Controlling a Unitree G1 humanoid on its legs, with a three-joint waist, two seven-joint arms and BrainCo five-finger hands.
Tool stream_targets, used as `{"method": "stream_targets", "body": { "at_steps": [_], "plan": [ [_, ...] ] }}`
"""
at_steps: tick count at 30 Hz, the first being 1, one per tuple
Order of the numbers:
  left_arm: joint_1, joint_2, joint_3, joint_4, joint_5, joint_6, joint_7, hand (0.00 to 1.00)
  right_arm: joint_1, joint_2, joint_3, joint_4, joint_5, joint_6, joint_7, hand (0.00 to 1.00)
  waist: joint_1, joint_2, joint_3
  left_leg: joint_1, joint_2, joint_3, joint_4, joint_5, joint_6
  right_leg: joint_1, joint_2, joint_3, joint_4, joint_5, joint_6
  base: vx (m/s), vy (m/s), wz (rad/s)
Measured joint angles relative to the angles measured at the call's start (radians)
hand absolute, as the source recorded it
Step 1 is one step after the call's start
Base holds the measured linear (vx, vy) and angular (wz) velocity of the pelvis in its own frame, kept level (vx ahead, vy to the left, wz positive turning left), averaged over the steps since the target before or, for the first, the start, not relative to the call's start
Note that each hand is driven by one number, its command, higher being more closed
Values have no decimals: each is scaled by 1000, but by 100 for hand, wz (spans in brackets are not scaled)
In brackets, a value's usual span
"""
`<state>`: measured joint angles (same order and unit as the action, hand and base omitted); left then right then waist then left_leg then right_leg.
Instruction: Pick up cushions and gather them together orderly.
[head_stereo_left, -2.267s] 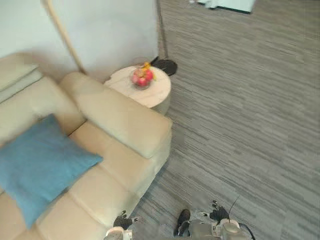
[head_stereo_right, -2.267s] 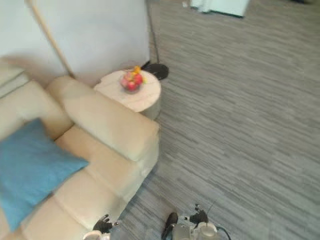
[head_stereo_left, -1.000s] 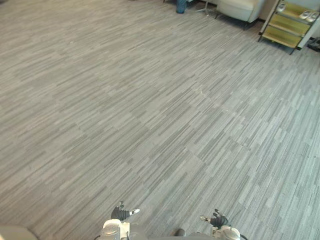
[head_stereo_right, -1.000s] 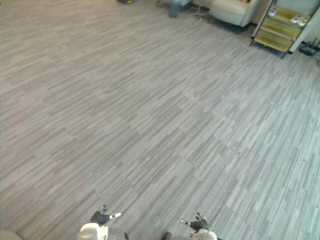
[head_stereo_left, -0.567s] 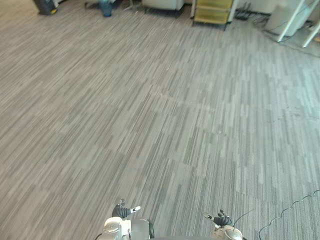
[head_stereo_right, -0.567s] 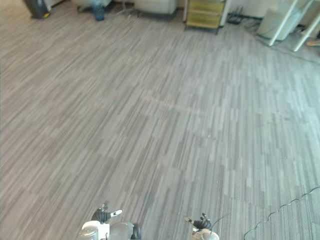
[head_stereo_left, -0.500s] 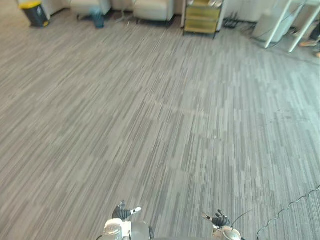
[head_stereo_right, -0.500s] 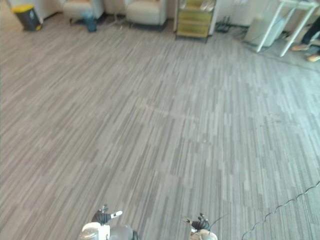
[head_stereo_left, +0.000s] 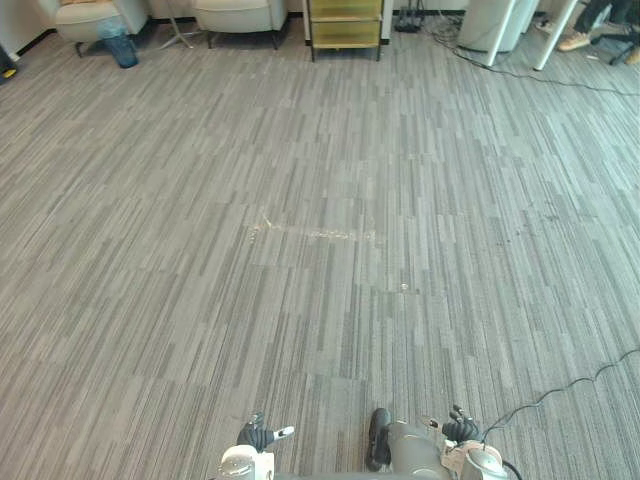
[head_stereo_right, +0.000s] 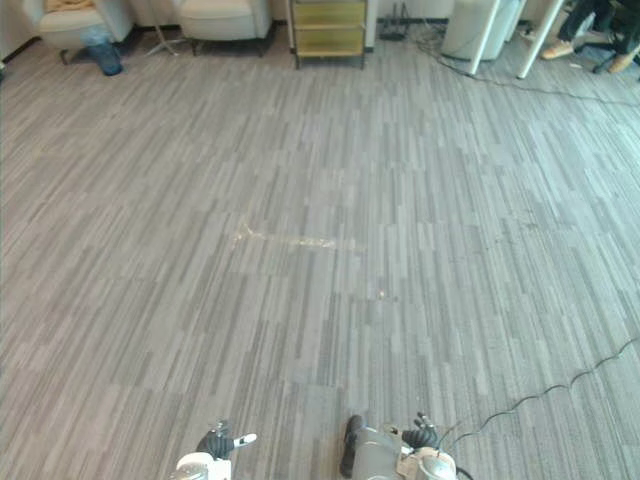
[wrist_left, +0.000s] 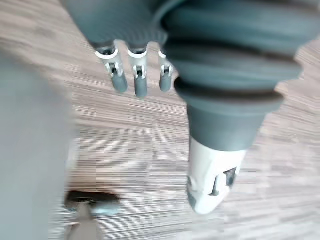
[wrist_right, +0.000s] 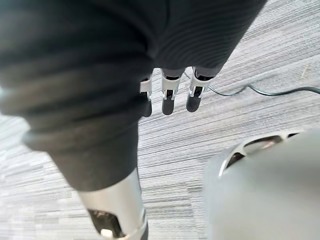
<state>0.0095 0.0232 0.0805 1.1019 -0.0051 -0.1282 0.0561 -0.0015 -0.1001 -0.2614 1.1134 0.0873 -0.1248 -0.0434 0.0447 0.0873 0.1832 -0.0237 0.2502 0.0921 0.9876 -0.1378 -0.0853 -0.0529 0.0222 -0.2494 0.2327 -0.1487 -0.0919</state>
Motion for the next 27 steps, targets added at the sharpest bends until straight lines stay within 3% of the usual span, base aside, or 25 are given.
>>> {"method": "stream_targets", "body": {
  "at_steps": [1, 3, 4, 5, 6, 7, 8, 10, 12, 13, 14, 15, 16, 17, 18, 20, 22, 23, 24, 25, 27],
  "plan": [
    [2, 10, -5, -27, 1, -6, 0, 0, 1, 1, 0, 20, 1, 3, -3, 0, 15, -15, 3, -90, -31, 69, 7, -75, 14, 101, -5, 28, -70, 3, 5, 421, -76, -35],
    [2, 11, -14, -37, 0, -17, 0, 0, -5, 0, -1, 19, 2, 2, -5, 0, 19, -16, 3, -153, -54, 111, -70, -106, 18, 140, -8, 43, -115, 5, 12, 341, -31, -33],
    [2, 12, -26, -50, 1, -18, 1, 0, -14, 2, -2, 19, 2, 3, -6, 0, 20, -16, 3, -192, -77, 139, -202, -113, 17, 163, -15, 53, -144, 3, 25, 443, 57, -36],
    [1, 14, -32, -53, 2, -19, 1, 0, -22, 4, -3, 18, 2, 3, -8, 0, 23, -17, 3, -223, -122, 155, -433, -99, 27, 189, -29, 67, -169, -9, 43, 480, 86, -30],
    [1, 14, -32, -53, 2, -19, 1, 0, -23, 6, -4, 18, 2, 3, -10, 0, 23, -17, 3, -229, -149, 151, -567, -67, 33, 209, -38, 71, -180, -19, 52, 444, 105, -17],
    [1, 14, -30, -55, 0, -19, 1, 0, -21, 8, -6, 18, 2, 3, -14, 0, 26, -18, 2, -236, -180, 139, -723, 32, 39, 238, -47, 77, -198, -30, 66, 531, 159, -29],
    [2, 11, -32, -66, 2, -19, 2, 0, -18, 10, 1, 17, 2, 4, -17, 0, 52, -28, -9, -234, -197, 145, -778, 159, 32, 255, -59, 104, -227, -41, 87, 553, 163, -29],
    [-14, 25, -38, -67, 4, -16, -1, 0, -25, 29, 8, 17, 0, 4, -14, 0, 55, -52, -11, -231, -221, 160, -753, 147, 129, 275, -88, 110, -242, -30, 118, 528, 140, -6],
    [-19, 31, -4, -75, -1, -22, -3, 0, -25, 51, 7, 16, 0, 4, -15, 0, 66, -73, 1, -267, -196, 175, -552, 86, 191, 324, -91, 132, -226, 41, 153, 563, 191, 16],
    [-12, 34, 3, -74, 4, -24, -1, 0, -11, 57, 10, 15, 0, 4, -15, 0, 72, -91, -27, -287, -223, 170, -540, 34, 159, 315, -98, 148, -158, 29, 168, 405, 182, 3],
    [4, 27, -7, -67, 4, -17, -2, 0, 17, 47, 14, 13, 0, 0, -14, 0, 67, -70, -62, -255, -213, 155, -624, 46, 168, 270, -81, 155, -28, 7, 204, 309, 201, -10],
    [19, 38, -19, -62, -6, -16, -5, 0, 10, 45, 34, 17, 0, -2, -15, 0, 67, -71, -70, -221, -223, 158, -634, -17, 149, 207, -93, 164, 179, -36, 281, 347, 154, -6],
    [13, 59, -32, -50, -6, -14, -3, 0, 6, 53, 42, 15, -1, -2, -10, 0, 56, -108, -68, -173, -259, 157, -670, -31, 145, 129, -136, 175, 379, -12, 358, 452, 160, 17],
    [-8, 79, -63, -38, -4, -8, -2, 0, 21, 59, 34, 18, -2, -1, -6, 0, 49, -127, -45, -85, -288, 137, -714, -47, 146, 31, -177, 167, 609, -16, 335, 436, 88, 33],
    [-11, 81, -69, -32, -5, -8, -2, 0, 21, 59, 32, 18, -3, -1, -5, 0, 49, -129, -38, -53, -293, 132, -733, -50, 145, 16, -184, 152, 641, -35, 313, 437, 85, 33],
    [-7, 80, -81, -25, -4, -7, -1, 0, 33, 53, 28, 12, -2, -3, -3, 0, 43, -117, -29, 66, -295, 107, -802, -51, 149, -39, -213, 57, 621, -118, 230, 452, 64, 28],
    [-6, 80, -80, -17, -4, 2, -1, 0, 28, 47, 28, 9, -3, -3, 3, 0, 18, -111, -29, 142, -285, 62, -851, -52, 146, -93, -199, -7, 468, -150, 192, 522, -41, 65],
    [-12, 74, -80, -11, -4, 7, 0, 0, 18, 44, 28, 1, -3, -5, 5, 0, 6, -97, -21, 180, -264, 23, -866, -61, 131, -143, -157, 17, 313, -131, 176, 585, -122, 78],
    [-14, 72, -80, -11, -4, 7, 0, 0, 17, 43, 28, -2, -2, -5, 6, 0, 5, -91, -18, 190, -257, 9, -869, -65, 124, -153, -140, 35, 256, -111, 176, 494, -139, 91],
    [-12, 71, -80, -11, -3, 7, 0, 0, 17, 42, 26, -8, -1, -10, 6, 0, 1, -89, -17, 206, -247, -24, -870, -78, 104, -161, -110, 89, 92, -29, 183, 386, -149, 83],
    [3, 71, -78, -10, 2, 7, 0, 0, 23, 44, 5, -5, -1, -10, 6, 0, 1, -101, -19, 246, -246, -63, -864, -127, 75, -161, -109, 149, -27, 117, 175, 444, -215, 106]
  ]
}}
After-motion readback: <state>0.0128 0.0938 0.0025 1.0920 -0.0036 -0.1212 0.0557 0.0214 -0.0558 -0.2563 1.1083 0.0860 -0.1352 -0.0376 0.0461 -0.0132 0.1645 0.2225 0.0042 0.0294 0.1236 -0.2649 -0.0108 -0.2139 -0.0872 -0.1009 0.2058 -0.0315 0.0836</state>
